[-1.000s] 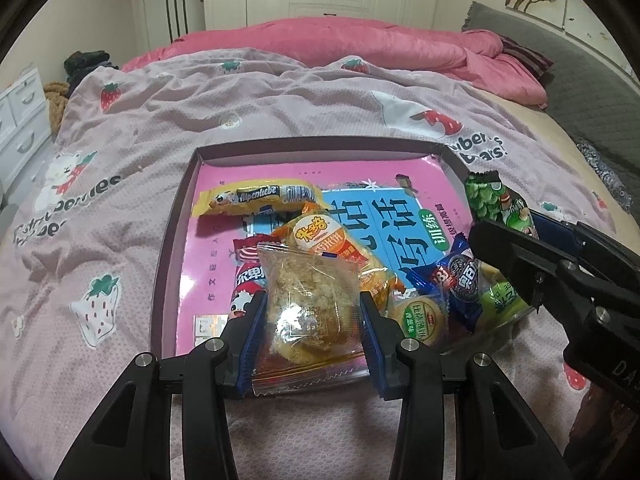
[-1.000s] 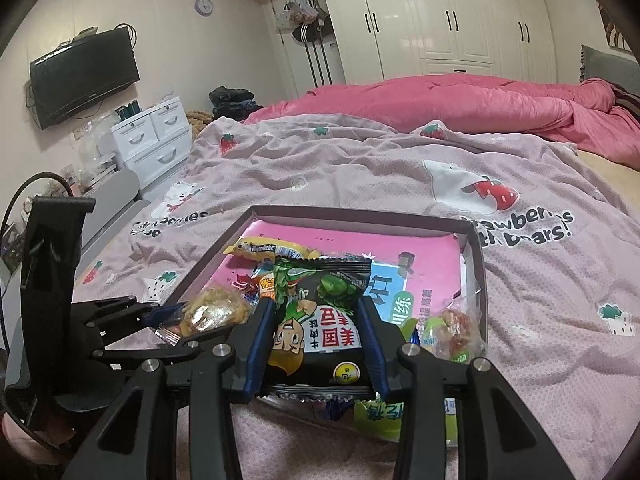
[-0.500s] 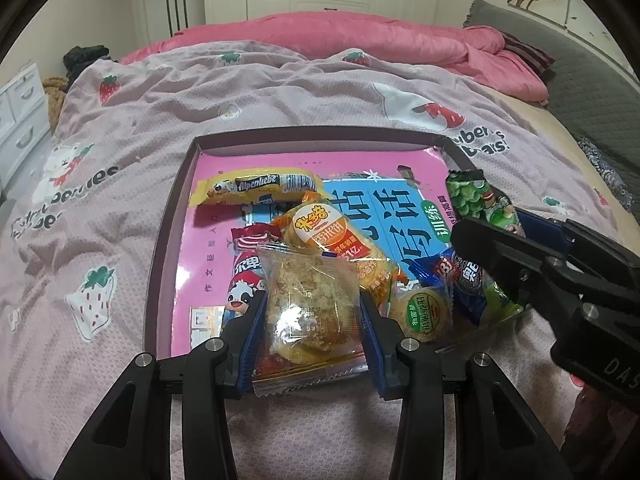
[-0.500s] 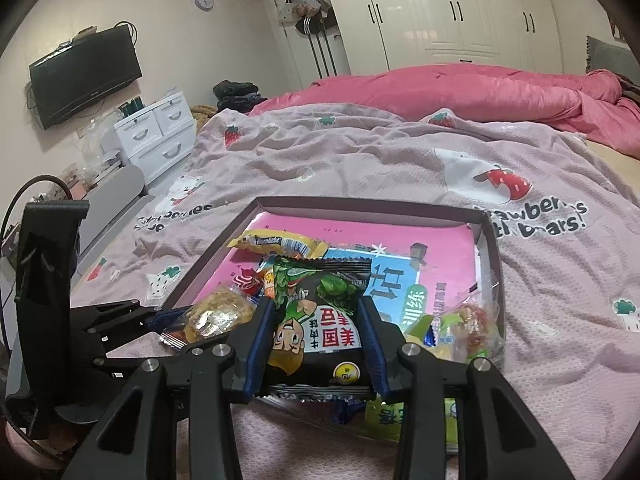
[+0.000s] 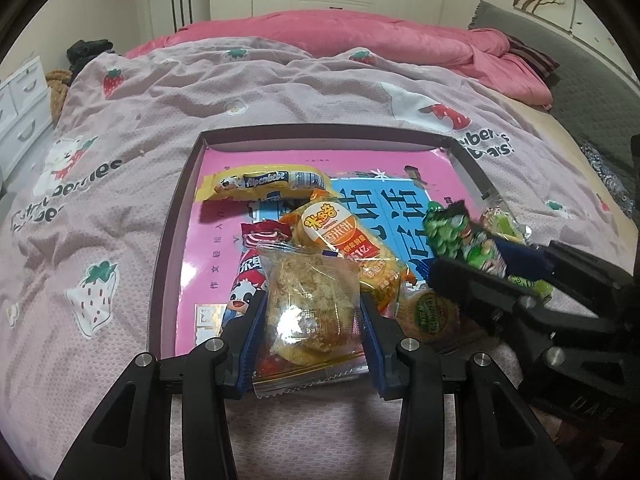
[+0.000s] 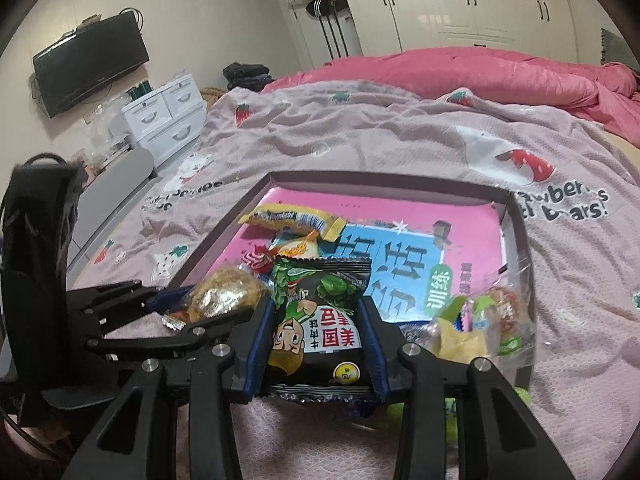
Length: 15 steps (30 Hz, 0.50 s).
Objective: Organize snacks
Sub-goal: 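Lower the pastry bag into the tray with the left tool while the right tool lowers the chip bag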
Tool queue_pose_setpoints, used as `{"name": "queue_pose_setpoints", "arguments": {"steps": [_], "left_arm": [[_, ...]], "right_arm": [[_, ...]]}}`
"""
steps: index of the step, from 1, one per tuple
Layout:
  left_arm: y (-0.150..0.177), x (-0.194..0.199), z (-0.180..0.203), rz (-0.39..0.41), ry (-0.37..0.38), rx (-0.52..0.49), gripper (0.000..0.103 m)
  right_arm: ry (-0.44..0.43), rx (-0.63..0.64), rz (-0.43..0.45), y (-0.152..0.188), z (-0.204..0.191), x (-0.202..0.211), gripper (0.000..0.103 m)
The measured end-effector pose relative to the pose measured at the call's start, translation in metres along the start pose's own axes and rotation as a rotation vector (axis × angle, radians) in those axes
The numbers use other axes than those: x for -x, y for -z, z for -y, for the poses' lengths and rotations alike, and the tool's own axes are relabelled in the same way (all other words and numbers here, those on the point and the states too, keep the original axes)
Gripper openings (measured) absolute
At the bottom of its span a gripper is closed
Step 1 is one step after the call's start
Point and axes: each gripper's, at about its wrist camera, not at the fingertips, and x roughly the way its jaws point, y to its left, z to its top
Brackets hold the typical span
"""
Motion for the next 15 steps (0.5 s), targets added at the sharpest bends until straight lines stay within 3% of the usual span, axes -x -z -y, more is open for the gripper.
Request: {"name": "queue_pose_setpoints", "arguments": {"steps": [15], "left_arm": [[-0.0005, -0.0002, -0.0008, 0.0, 0.001, 0.002, 0.045]], "right_arm": [[0.05, 0.007, -0.017, 0.0026, 0.0022, -0.0073, 0.043]]}}
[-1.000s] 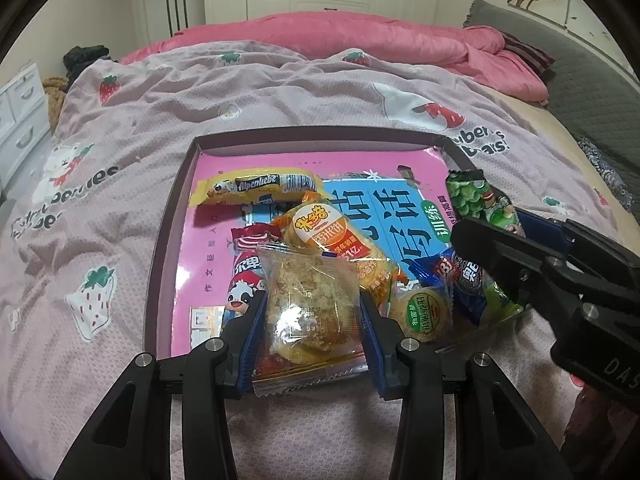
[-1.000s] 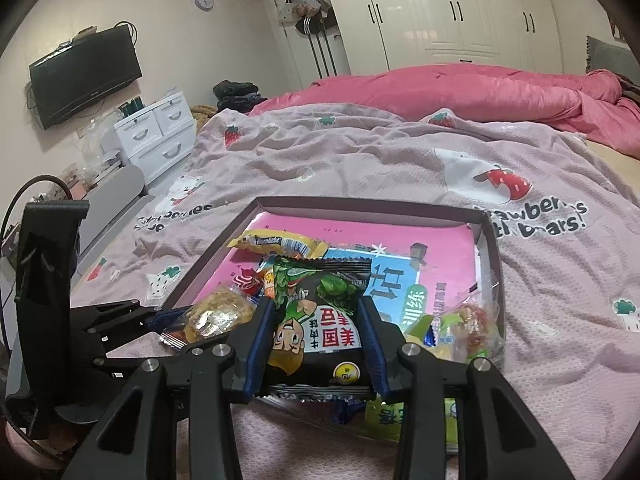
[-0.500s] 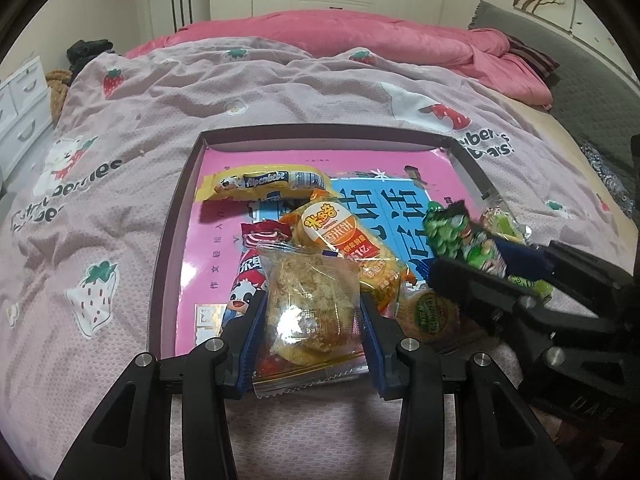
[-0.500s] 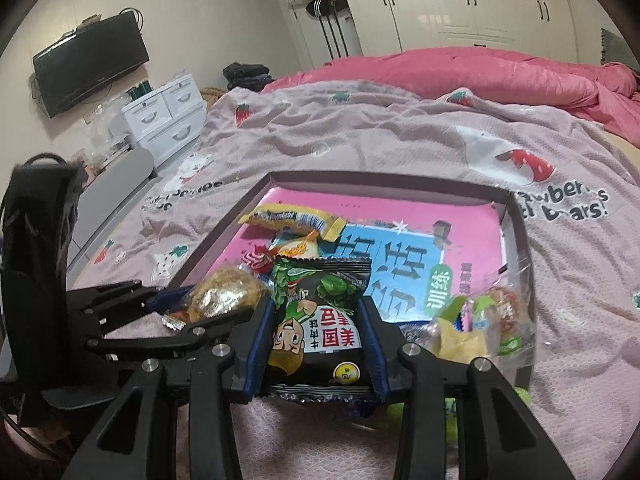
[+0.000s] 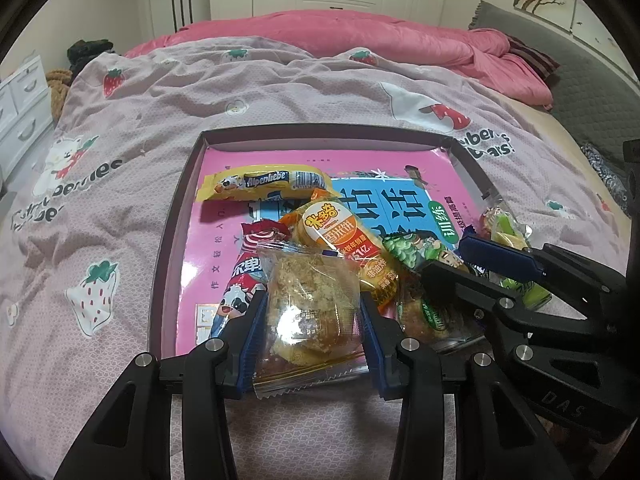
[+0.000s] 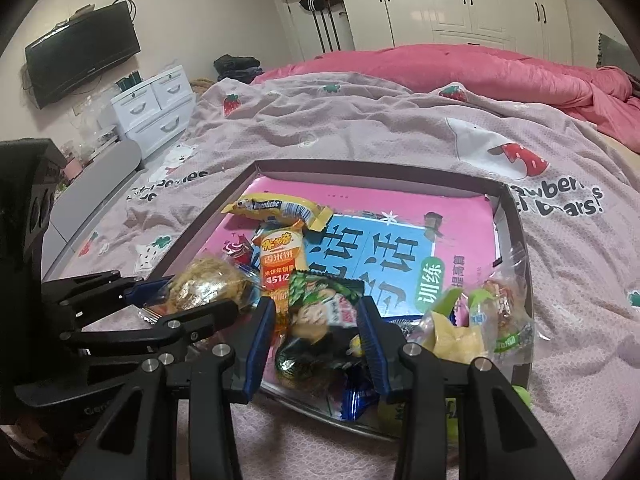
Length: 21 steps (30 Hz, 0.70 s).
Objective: Organize snacks
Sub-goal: 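Lower the pastry bag into the tray with the left tool while the right tool lowers the chip bag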
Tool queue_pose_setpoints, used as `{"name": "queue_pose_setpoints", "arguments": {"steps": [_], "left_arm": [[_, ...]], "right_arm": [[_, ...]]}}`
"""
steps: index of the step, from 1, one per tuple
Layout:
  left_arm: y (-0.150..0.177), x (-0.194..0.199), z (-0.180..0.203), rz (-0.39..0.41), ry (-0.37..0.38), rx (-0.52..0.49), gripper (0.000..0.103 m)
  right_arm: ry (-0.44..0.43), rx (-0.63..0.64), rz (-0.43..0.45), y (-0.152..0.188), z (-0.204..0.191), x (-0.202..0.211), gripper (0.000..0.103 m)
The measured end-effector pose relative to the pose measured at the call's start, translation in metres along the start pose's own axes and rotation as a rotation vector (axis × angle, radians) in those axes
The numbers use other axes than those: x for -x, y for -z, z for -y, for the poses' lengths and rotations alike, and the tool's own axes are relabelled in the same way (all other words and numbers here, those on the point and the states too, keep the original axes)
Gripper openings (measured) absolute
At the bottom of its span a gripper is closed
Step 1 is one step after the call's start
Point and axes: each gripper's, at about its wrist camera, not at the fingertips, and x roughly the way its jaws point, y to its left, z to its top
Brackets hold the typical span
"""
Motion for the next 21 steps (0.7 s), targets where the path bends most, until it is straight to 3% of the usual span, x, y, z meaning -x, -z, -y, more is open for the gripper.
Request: {"name": "queue_pose_setpoints", "arguments": {"steps": [21], "left_arm": [[-0.0009, 0.002, -0.0004, 0.001, 0.015, -0.006, 0.046]], "right_arm": [[-0.003, 0.053, -0.002, 0.0062, -0.0093, 0.0012, 0.043]]}}
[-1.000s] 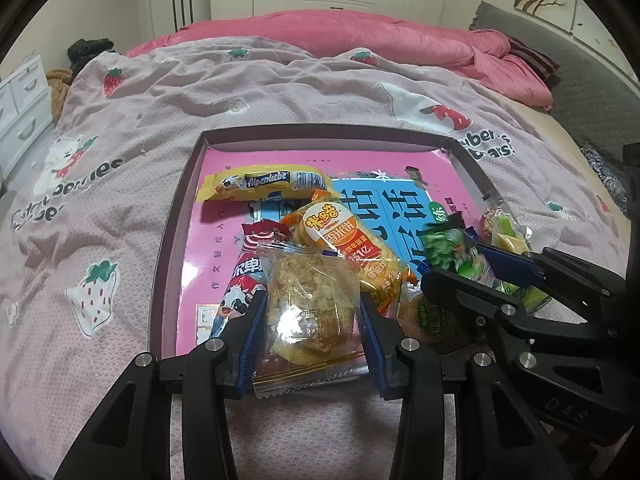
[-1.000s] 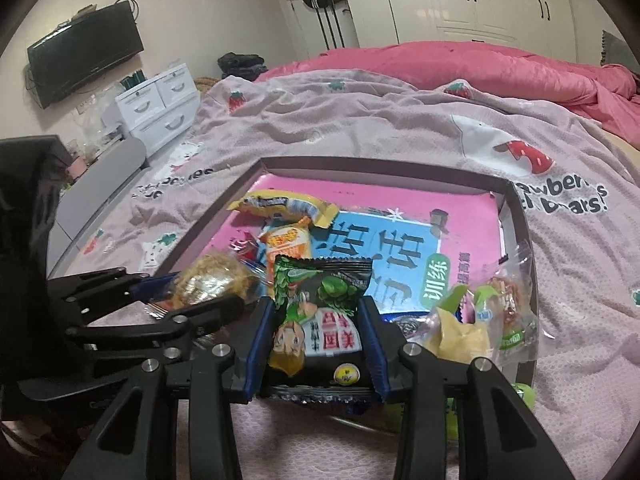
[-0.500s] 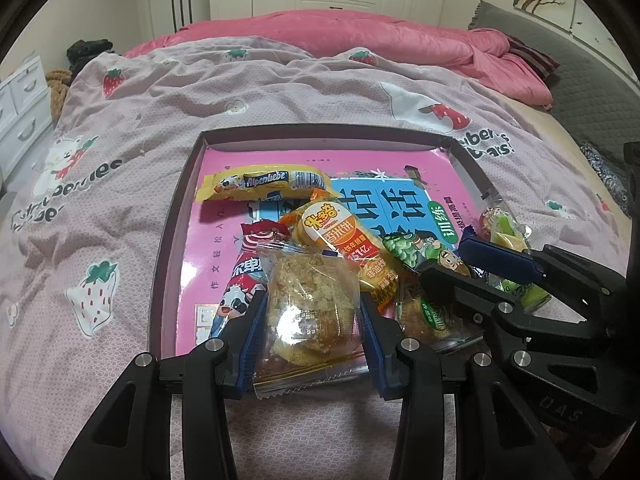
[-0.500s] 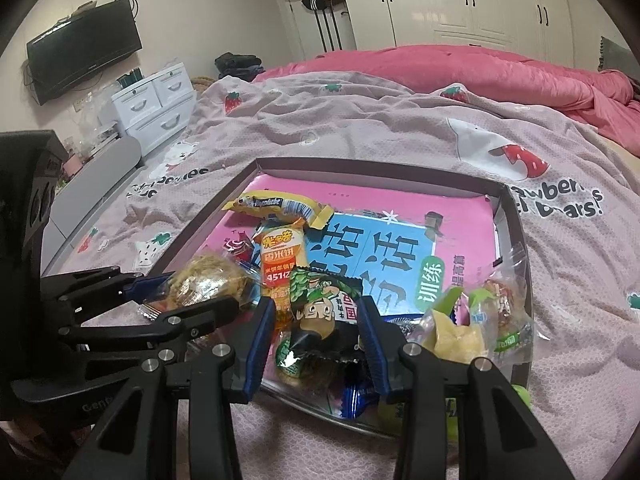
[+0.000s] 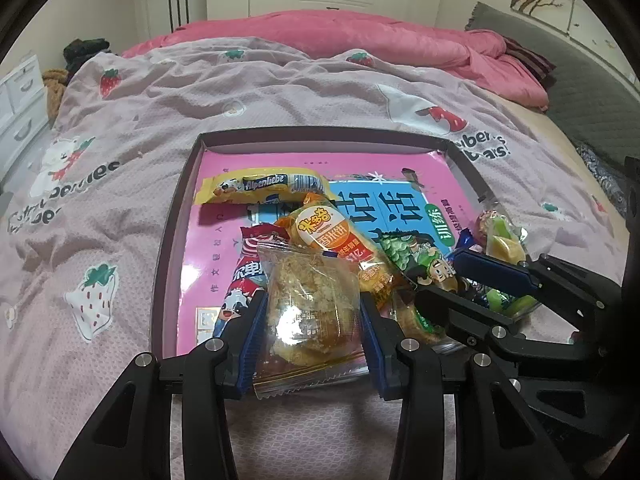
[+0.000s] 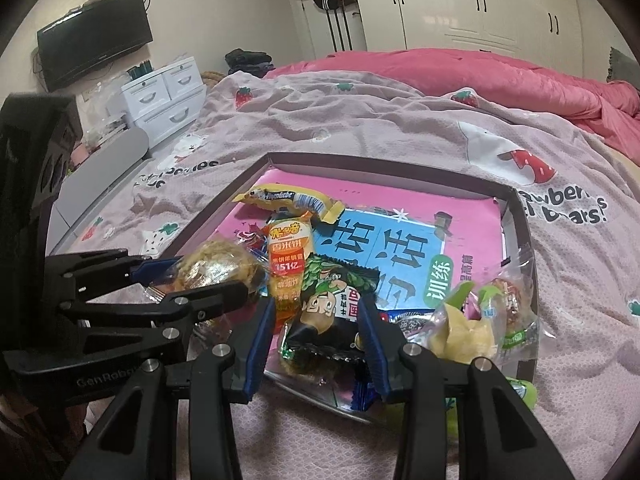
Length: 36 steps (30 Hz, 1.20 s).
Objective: Organize snacks
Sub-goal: 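Lower the pastry bag into the tray with the left tool while the right tool lowers the chip bag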
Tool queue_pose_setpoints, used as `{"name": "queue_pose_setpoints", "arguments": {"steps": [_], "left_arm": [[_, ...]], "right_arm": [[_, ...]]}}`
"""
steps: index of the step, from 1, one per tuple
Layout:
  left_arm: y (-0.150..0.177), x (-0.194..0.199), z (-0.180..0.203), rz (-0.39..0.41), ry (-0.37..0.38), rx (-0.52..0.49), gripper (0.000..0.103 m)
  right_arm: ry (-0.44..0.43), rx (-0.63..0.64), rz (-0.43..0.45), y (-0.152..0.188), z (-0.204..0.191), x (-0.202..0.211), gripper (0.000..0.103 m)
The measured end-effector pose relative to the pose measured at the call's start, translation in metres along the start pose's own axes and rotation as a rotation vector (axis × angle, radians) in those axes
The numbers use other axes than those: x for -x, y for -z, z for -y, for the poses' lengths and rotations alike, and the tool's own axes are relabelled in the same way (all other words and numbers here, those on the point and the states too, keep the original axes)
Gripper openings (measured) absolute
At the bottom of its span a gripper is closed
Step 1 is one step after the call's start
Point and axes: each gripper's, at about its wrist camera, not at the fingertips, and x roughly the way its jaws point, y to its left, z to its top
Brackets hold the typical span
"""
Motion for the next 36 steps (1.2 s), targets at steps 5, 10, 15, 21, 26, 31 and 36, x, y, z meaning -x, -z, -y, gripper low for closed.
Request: {"name": "queue_pose_setpoints", "arguments": {"steps": [5, 10, 15, 21, 26, 31, 36], "left_arm": [[0.0, 0.0, 0.0, -0.005, 0.008, 0.003, 0.046], [-0.002, 0.002, -0.002, 0.005, 0.014, 0.005, 0.048], [-0.003, 0.004, -0.004, 0.009, 0.011, 0.011, 0.051], [-0.004, 0.006, -0.006, 0.008, 0.006, 0.021, 0.054], [-0.004, 0.01, -0.008, 0.014, 0.001, 0.026, 0.059], [-0.005, 0.015, -0.007, 0.02, 0.022, 0.027, 0.07], [-0.006, 0.022, -0.001, 0.035, 0.032, 0.013, 0.07]], "right_arm": [[0.0, 0.001, -0.002, 0.001, 0.001, 0.0, 0.043], [-0.003, 0.0, -0.002, 0.001, 0.001, -0.001, 0.043], [-0.005, 0.006, -0.002, 0.002, 0.0, 0.0, 0.043], [-0.005, 0.005, -0.002, 0.002, 0.0, 0.0, 0.043], [-0.002, 0.004, -0.001, 0.002, 0.0, 0.0, 0.043], [0.009, 0.028, -0.001, 0.003, -0.003, 0.0, 0.043], [0.005, 0.04, 0.015, 0.003, -0.007, 0.005, 0.043]]}}
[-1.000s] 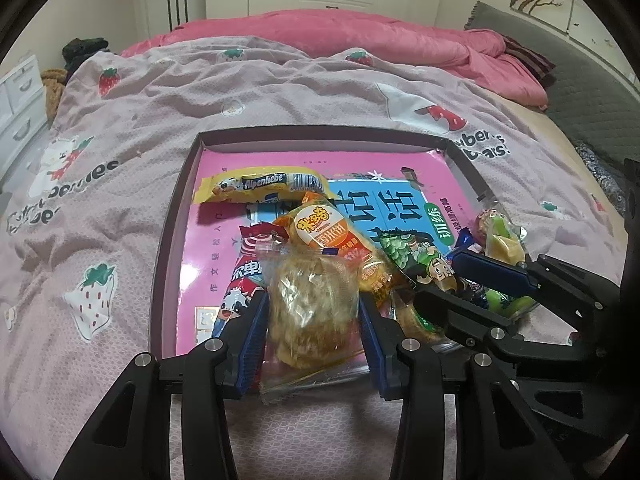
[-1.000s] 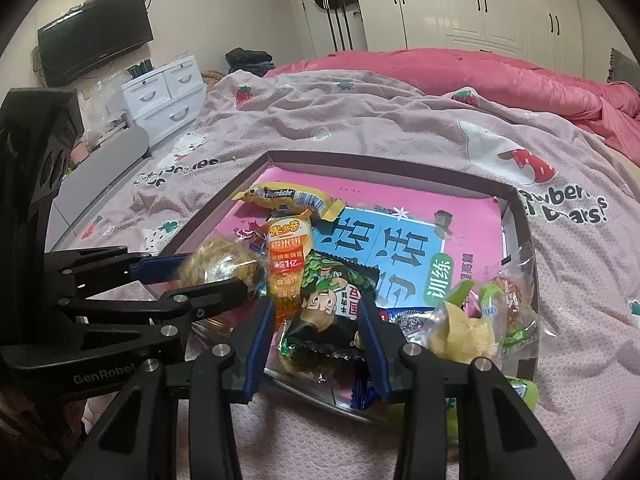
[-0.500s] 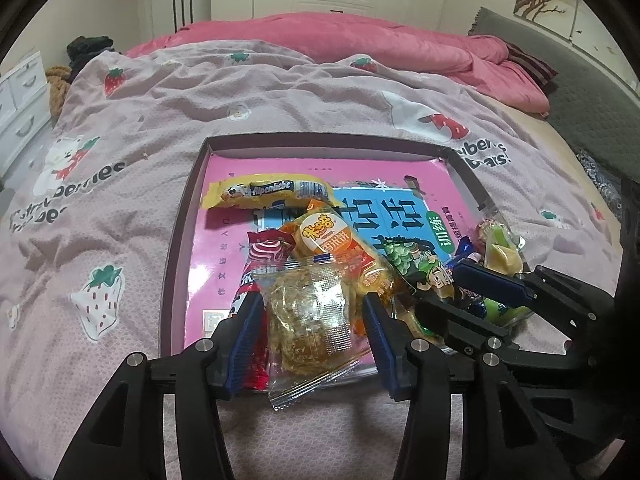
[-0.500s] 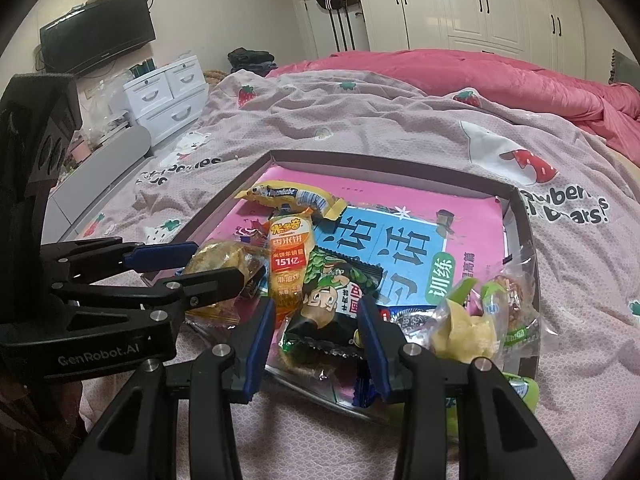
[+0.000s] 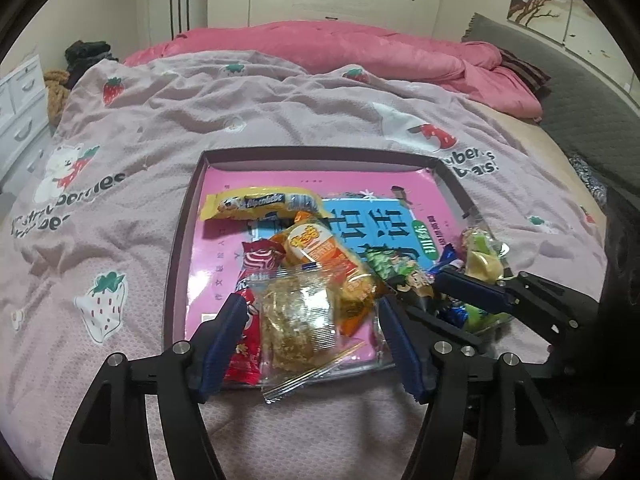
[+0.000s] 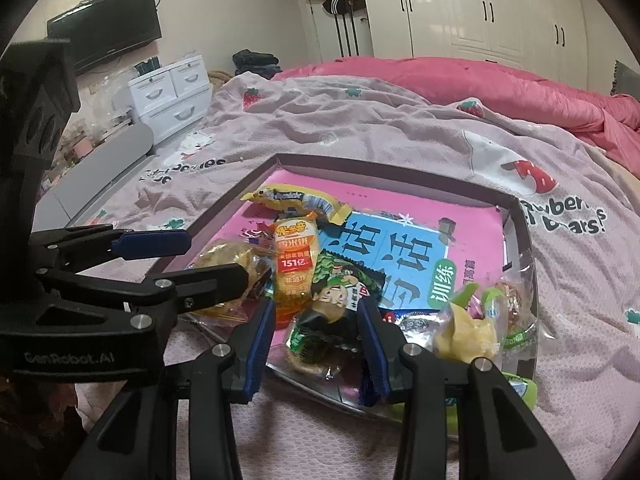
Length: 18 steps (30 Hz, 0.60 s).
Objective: Organize snacks
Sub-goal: 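Lower the pastry bag into the tray with the left tool while the right tool lowers the chip bag, then open both tools and pull them back from the tray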
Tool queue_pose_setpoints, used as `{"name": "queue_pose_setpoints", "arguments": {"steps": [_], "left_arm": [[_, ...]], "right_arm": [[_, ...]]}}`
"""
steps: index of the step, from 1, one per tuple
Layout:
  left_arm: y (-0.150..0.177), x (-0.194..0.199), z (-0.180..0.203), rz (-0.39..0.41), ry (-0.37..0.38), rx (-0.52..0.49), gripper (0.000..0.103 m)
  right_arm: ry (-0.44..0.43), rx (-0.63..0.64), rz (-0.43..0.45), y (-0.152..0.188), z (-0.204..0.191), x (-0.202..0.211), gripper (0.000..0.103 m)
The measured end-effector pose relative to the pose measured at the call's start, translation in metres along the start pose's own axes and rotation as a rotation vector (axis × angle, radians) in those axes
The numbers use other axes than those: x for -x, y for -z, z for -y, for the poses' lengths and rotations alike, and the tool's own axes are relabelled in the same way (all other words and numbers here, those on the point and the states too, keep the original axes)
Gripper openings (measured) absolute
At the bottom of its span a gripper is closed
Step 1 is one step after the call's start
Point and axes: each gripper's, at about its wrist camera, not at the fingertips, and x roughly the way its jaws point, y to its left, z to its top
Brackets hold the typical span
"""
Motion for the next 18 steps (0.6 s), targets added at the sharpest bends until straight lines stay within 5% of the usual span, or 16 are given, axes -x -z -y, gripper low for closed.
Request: {"name": "queue_pose_setpoints", "arguments": {"steps": [11, 18], "left_arm": [[-0.004, 0.021, 0.001, 0.039, 0.012, 0.009, 0.079], [0.0, 0.048, 0.0, 0.07, -0.026, 0.029, 0.079]], "right_arm": [[0.037, -0.009, 0.062, -0.003, 0.001, 0.023, 0.044], [0.102, -0.044, 0.113, -0.002, 0.002, 0.06, 0.069]]}}
